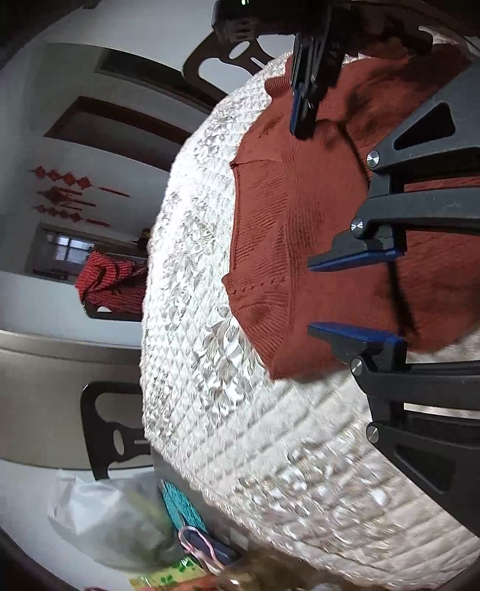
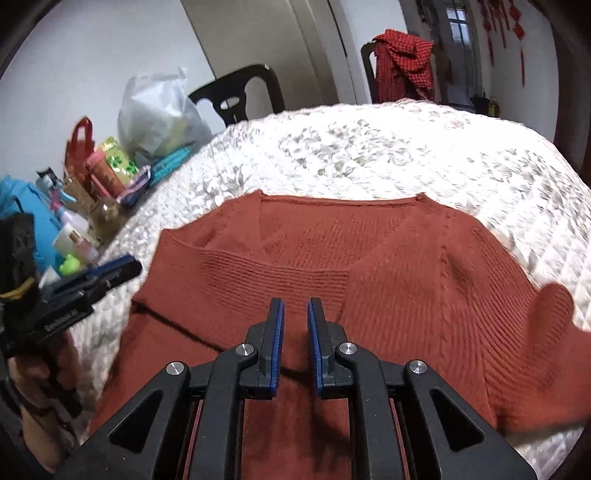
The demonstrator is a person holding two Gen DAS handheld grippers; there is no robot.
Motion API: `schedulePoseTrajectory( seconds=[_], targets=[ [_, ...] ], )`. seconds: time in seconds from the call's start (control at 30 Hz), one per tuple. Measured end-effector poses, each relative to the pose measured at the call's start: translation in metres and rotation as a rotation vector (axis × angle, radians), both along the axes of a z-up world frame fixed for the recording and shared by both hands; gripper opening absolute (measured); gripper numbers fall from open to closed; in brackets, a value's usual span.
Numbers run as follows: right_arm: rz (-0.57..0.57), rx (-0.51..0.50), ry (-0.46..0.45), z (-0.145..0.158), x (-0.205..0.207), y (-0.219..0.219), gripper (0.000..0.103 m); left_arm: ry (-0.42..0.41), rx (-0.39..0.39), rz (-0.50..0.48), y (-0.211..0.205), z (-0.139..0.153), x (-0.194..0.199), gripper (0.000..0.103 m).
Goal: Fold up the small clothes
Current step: 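Fold the held sleeve across the sweater body with the left tool, release, then grasp the other sweater sleeve with the right tool and lift it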
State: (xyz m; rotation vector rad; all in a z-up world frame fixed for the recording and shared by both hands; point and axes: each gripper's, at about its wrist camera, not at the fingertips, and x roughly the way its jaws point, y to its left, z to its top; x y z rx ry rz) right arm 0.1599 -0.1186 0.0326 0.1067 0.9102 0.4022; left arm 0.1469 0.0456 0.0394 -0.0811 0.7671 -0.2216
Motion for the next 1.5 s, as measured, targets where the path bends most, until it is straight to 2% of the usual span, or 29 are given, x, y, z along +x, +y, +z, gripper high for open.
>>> schedulePoseTrajectory(
  seconds=[0.07, 0.13, 0.17, 0.33, 0.4, 0.47, 0.63, 0.77, 0.9, 0.97, 1.03, 1.1, 1.3, 1.5],
  targets=[
    [-0.016, -0.038, 0.046, -0.015, 0.018, 0.003, 0.013, 0.046, 0.008, 0.005, -0.004, -0.010, 0.016, 0.031],
    [-0.014, -0.027, 0.037, -0.019, 0.023, 0.002, 0.013, 0.100, 0.029, 0.028, -0.003, -0.026, 0.030, 0.030],
    [-0.012, -0.025, 0.045, -0.019, 0.025, 0.001, 0.013, 0.102, 0.024, 0.032, -0.002, -0.030, 0.032, 0.031],
    [0.015, -0.061, 0.028, -0.012, 0.001, 0.000, 0.013, 0.065, 0.028, -0.008, -0.003, -0.026, 0.001, 0.031],
    [0.044, -0.071, 0.031, -0.017, -0.012, 0.000, 0.013, 0.056, 0.044, -0.020, -0.002, -0.028, -0.010, 0.031],
    [0.055, -0.075, -0.002, -0.021, -0.020, -0.002, 0.014, 0.057, 0.025, -0.015, 0.003, -0.027, -0.019, 0.031],
    [0.056, -0.043, 0.034, -0.022, -0.033, -0.013, 0.015, 0.052, 0.051, -0.009, 0.008, -0.023, -0.033, 0.032],
    [0.047, -0.065, 0.017, -0.018, -0.052, -0.022, 0.015, 0.060, 0.002, -0.012, 0.013, -0.019, -0.052, 0.032],
    [0.028, -0.068, 0.007, -0.013, -0.076, -0.037, 0.015, 0.058, 0.011, -0.013, 0.012, -0.018, -0.076, 0.032],
    [0.032, -0.061, -0.011, -0.008, -0.092, -0.045, 0.018, 0.045, -0.003, -0.020, 0.013, -0.015, -0.090, 0.033],
    [0.029, -0.046, -0.026, -0.004, -0.105, -0.054, 0.038, 0.017, -0.008, -0.014, 0.015, -0.012, -0.104, 0.040],
    [0.010, -0.034, -0.039, -0.001, -0.120, -0.066, 0.043, -0.001, -0.003, 0.007, 0.015, -0.011, -0.112, 0.043],
    [-0.102, -0.056, -0.034, -0.006, -0.143, -0.102, 0.043, -0.007, 0.000, 0.012, 0.000, -0.013, -0.120, 0.043],
    [-0.222, -0.018, -0.005, -0.017, -0.143, -0.132, 0.043, -0.037, 0.016, -0.020, -0.032, -0.005, -0.121, 0.056]
  ],
)
